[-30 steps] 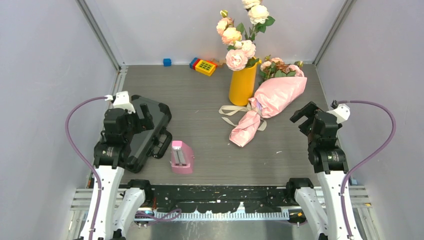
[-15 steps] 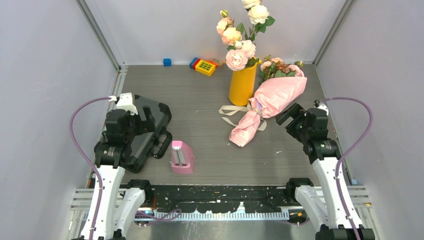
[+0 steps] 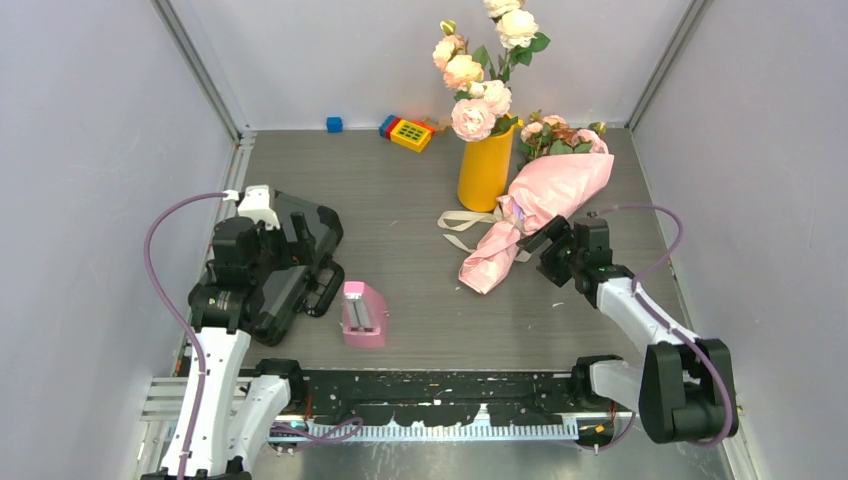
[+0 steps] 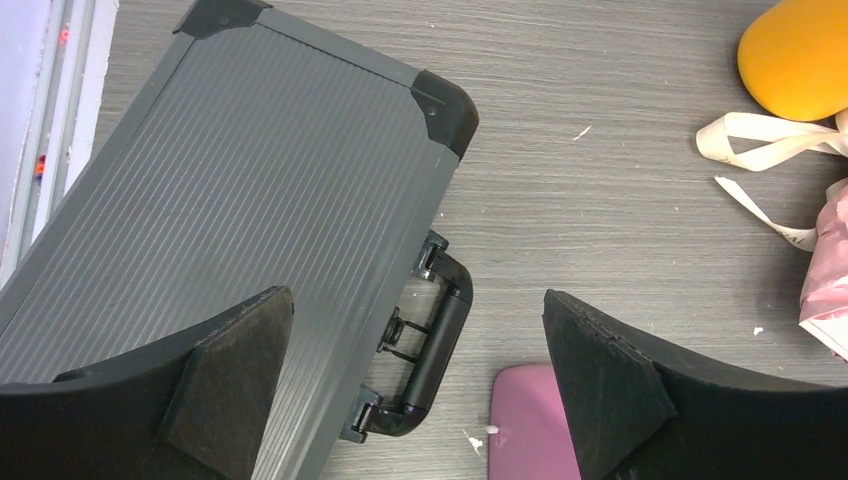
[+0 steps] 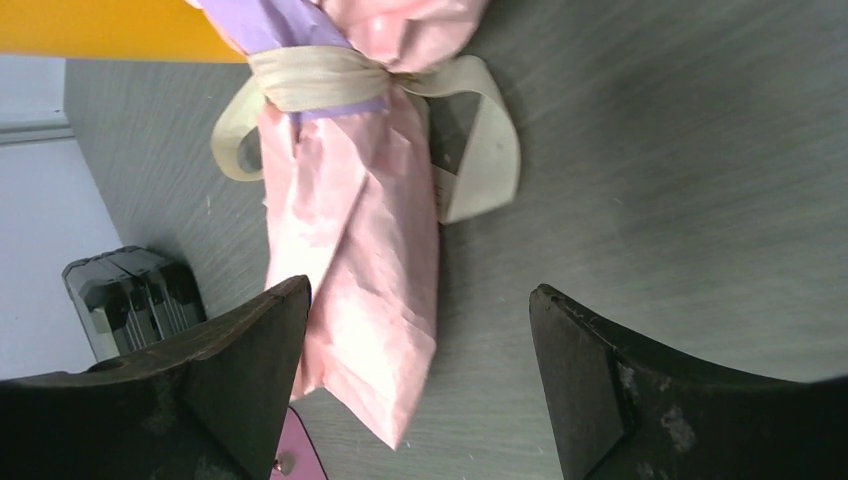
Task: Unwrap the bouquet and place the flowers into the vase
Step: Adjust the fake flower at the center of the board.
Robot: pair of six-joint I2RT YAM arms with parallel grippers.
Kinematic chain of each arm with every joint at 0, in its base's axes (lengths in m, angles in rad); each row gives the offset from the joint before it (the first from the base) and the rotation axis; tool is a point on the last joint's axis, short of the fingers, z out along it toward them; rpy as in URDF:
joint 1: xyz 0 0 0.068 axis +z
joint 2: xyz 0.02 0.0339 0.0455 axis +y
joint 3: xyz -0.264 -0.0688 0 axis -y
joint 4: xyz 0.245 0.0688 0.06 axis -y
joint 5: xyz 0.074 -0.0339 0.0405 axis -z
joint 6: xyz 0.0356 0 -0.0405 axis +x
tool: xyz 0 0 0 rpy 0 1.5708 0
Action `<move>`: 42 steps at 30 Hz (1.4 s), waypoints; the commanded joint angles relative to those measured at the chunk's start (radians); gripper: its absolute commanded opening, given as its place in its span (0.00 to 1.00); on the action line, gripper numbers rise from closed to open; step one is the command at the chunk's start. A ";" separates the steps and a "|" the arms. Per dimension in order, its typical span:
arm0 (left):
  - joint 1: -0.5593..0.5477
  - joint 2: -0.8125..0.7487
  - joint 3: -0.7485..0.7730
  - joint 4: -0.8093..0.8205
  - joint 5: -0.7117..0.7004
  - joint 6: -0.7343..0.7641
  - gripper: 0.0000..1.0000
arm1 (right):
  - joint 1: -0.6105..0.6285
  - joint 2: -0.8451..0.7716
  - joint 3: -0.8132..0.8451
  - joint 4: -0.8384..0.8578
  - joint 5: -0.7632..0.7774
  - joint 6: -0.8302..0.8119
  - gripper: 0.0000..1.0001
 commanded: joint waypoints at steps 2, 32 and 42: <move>-0.014 0.004 -0.001 0.027 0.031 0.017 0.98 | 0.041 0.107 0.002 0.348 0.028 0.056 0.86; -0.030 0.035 -0.002 0.030 0.052 0.022 0.98 | 0.115 0.482 0.152 0.581 0.206 0.123 0.80; -0.030 0.049 0.001 0.028 0.057 0.023 0.98 | 0.123 0.532 0.164 0.598 0.206 0.115 0.72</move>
